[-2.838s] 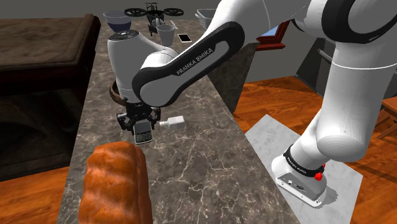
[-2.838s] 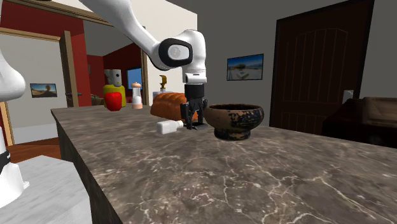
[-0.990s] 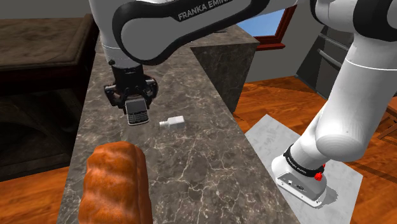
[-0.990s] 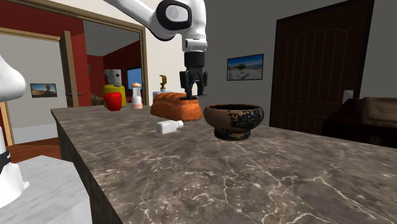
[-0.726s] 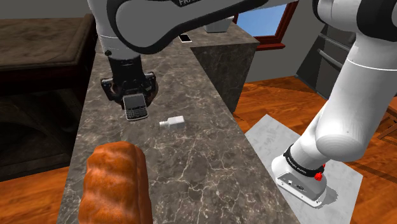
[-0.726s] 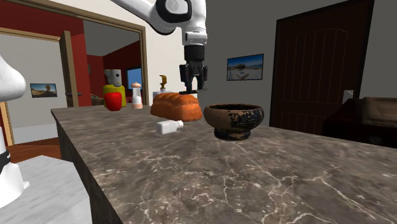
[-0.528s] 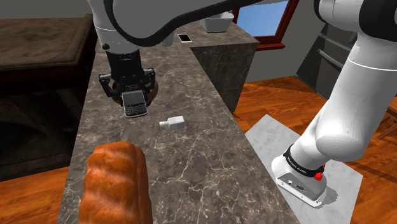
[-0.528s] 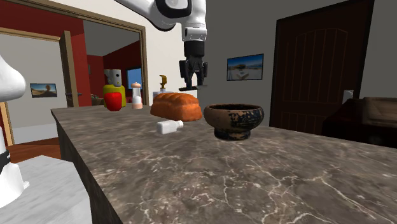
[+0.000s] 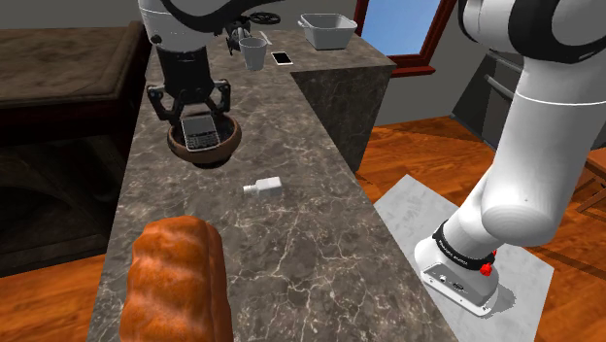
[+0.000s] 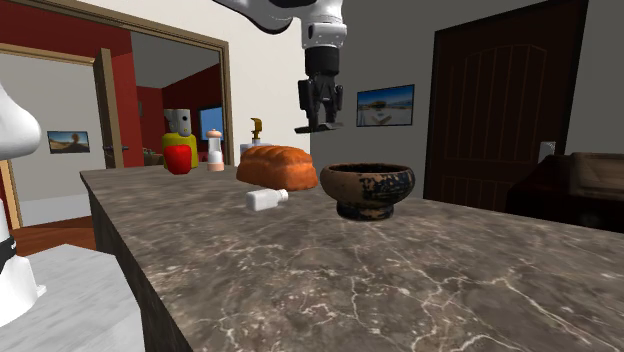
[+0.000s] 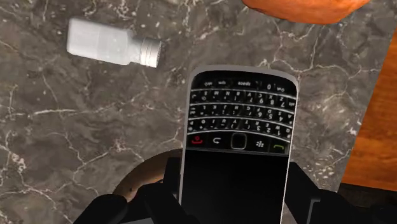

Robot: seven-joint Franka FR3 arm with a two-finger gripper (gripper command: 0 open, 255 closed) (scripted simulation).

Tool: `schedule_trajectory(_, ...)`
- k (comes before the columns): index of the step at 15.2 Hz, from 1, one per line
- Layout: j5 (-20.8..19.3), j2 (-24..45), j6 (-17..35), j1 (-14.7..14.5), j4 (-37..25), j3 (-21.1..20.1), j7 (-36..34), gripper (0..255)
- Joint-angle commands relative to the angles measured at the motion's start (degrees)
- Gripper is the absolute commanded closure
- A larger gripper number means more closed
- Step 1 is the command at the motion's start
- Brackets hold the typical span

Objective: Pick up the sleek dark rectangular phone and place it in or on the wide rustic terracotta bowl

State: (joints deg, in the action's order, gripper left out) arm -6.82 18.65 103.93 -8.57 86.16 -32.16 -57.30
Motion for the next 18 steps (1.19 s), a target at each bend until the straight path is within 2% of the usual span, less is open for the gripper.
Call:
schedule_trajectory(1, -1.27, 3.12, -1.64, 0.24, -4.4, 0.93, 1.58, 255)
schedule_trajectory(5, -3.8, 10.35, -5.98, -0.26, -15.5, 2.72, 4.48, 255)
schedule_trajectory(9, -6.23, 18.71, -11.69, -2.0, -29.49, 4.5, 7.41, 255)
schedule_trajectory(18, -5.9, 17.32, -3.75, -0.05, -19.91, 4.41, 7.12, 255)
